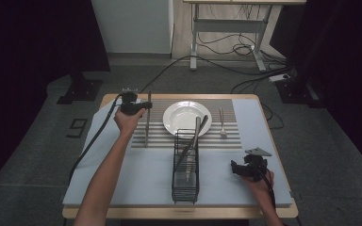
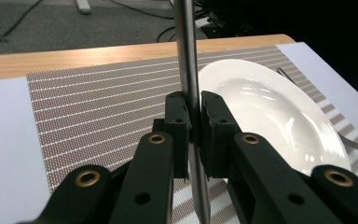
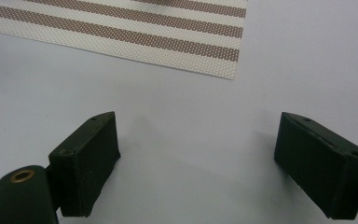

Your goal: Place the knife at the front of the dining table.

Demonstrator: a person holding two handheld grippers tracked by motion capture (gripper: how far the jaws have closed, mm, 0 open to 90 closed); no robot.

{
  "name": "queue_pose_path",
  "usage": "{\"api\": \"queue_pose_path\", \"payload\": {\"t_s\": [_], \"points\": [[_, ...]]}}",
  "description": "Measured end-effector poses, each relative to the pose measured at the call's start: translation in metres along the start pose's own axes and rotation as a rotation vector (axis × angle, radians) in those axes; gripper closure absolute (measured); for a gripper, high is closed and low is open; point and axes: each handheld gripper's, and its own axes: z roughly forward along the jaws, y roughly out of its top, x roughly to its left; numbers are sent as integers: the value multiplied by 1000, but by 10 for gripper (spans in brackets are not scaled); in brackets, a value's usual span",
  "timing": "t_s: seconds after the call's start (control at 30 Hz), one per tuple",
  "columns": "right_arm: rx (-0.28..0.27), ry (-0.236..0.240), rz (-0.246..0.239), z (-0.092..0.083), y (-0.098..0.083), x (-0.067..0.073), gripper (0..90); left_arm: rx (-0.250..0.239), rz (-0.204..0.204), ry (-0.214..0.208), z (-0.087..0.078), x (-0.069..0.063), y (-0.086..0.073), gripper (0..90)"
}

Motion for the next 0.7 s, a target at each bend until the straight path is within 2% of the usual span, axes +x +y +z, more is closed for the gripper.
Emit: {"api": "queue_pose_path", "payload": {"t_s": [0.3,0.57,0.7], "points": [[0,0,0,0,0,0,134,10,-22,2,10,1,-1,824],[0,0,0,0,0,0,134,23,-40,25,14,0,0,828],[1,0,0,0,0,0,133,51,-51,51,22,1,1,826]]}}
